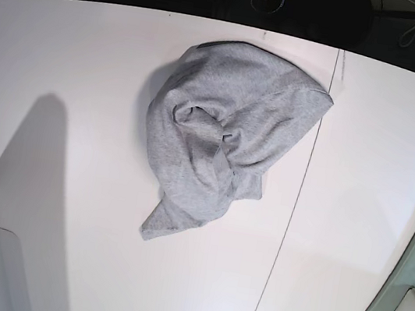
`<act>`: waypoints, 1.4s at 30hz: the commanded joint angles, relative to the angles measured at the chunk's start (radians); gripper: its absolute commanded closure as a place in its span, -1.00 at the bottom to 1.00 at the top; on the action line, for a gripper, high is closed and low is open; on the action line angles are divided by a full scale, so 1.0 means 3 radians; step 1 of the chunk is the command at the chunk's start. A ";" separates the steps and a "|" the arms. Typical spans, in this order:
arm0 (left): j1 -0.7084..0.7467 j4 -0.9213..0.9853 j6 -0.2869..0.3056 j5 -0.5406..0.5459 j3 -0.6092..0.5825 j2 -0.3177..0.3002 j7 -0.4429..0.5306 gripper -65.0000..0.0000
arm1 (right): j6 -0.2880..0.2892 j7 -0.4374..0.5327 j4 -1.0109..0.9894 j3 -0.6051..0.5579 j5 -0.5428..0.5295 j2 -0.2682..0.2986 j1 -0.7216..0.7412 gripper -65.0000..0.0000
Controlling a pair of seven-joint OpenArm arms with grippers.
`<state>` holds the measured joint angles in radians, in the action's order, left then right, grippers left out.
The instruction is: Layout the t-shirt on the table in an organized manner, then fold the t-shirt properly
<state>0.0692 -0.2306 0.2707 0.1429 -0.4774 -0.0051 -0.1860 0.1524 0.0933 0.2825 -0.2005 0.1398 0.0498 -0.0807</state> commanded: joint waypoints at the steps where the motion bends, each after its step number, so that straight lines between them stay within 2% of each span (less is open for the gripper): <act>1: 0.0013 -0.0014 0.0036 0.0001 0.0003 0.0017 0.0003 0.75 | 0.0003 0.0029 0.0013 0.0006 0.0010 0.0010 -0.0011 0.56; 6: 0.0117 -0.0142 0.0065 -0.0010 0.0003 0.0005 -0.0324 0.75 | 0.0000 0.0029 0.0140 0.0006 0.0062 0.0103 -0.0164 0.56; 9: 0.0320 -0.0437 0.0312 -0.0005 0.0004 -0.0053 -0.0308 0.75 | 0.0001 0.0029 0.0448 0.0006 0.0071 0.0203 -0.0399 0.56; 13: 0.0643 -0.0963 0.0360 0.0046 0.0060 -0.0159 -0.0215 0.73 | 0.0001 0.0028 0.1036 0.0006 0.0070 0.0360 -0.0802 0.56; 18: 0.1021 -0.1651 0.0417 0.0041 0.0619 -0.0216 -0.0259 0.63 | 0.0067 0.0027 0.1877 0.0006 -0.0086 0.0580 -0.1301 0.56; 23: 0.1389 -0.2415 0.0853 0.0045 0.1340 -0.0215 -0.0470 0.63 | 0.0247 -0.0010 0.2717 0.0006 -0.0385 0.0834 -0.1759 0.56; 26: 0.1620 -0.2945 0.1091 0.0081 0.1723 -0.0216 -0.0544 0.62 | 0.0280 -0.0080 0.3193 0.0006 -0.0528 0.0971 -0.1989 0.56; 29: 0.1868 -0.3492 0.1250 0.0258 0.2061 -0.0215 -0.0547 0.52 | 0.0300 -0.0090 0.3632 0.0006 -0.0594 0.1109 -0.2172 0.56; 34: 0.2188 -0.4321 0.1275 0.0650 0.2467 -0.0280 -0.0833 0.29 | 0.0298 -0.0201 0.4270 0.0014 -0.0594 0.1269 -0.2337 0.56; 36: 0.2280 -0.4607 0.1361 0.0848 0.2562 -0.0366 -0.0919 0.29 | 0.0296 -0.0337 0.4501 0.0017 -0.0614 0.1301 -0.2335 0.56; 40: 0.2407 -0.5121 0.1356 0.1036 0.2716 -0.0561 -0.0983 0.26 | 0.0291 -0.0389 0.4918 0.0074 -0.0619 0.1339 -0.2305 0.55; 42: 0.2408 -0.5314 0.1288 0.1127 0.2758 -0.0680 -0.0980 0.06 | 0.0291 -0.0390 0.5109 0.0142 -0.0683 0.1339 -0.2248 0.51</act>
<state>0.7845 -1.8114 0.6525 0.4667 0.3454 -0.2031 -0.4938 0.2394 -0.0463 1.8004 -0.1623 -0.0608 0.4431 -0.7509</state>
